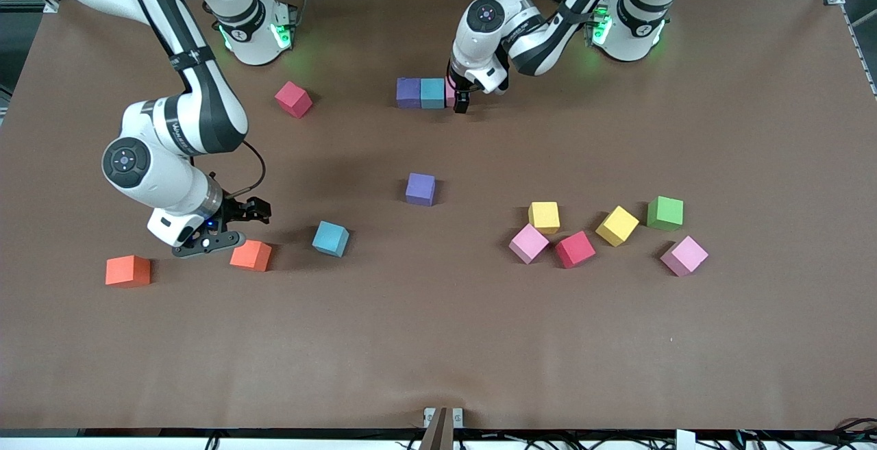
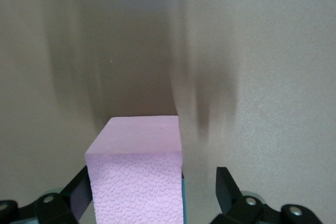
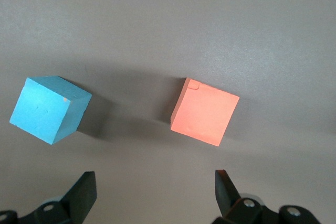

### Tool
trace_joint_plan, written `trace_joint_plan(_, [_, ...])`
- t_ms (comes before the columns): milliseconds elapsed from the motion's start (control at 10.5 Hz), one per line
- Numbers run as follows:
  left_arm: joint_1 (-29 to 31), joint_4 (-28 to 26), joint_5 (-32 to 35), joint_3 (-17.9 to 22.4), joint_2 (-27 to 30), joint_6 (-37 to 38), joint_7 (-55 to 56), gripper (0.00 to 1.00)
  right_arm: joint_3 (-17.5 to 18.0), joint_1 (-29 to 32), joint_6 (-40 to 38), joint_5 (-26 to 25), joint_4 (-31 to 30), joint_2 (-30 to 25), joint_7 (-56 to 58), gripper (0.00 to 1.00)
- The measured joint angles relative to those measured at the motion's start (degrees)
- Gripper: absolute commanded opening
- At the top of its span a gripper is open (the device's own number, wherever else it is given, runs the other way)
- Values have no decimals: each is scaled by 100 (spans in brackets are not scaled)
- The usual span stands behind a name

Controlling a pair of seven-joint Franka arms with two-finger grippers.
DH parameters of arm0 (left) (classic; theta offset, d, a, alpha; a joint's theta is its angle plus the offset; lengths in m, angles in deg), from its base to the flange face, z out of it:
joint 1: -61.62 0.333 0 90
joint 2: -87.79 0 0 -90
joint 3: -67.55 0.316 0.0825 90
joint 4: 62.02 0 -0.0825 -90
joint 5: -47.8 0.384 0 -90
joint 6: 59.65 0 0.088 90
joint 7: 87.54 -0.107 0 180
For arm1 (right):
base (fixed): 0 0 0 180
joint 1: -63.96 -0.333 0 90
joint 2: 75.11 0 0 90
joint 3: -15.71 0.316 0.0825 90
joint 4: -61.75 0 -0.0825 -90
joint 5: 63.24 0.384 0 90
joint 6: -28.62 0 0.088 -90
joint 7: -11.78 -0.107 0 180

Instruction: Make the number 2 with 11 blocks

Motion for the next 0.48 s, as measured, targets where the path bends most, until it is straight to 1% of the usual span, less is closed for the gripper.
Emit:
trace_joint_plan(287, [2,65,0,0,84,31,0,100,0,0,0,0,5,0,-1,100])
trace_joint_plan(478, [6,88,0,0,332,275,0,100,0,0,1,0,7,0,-1,100])
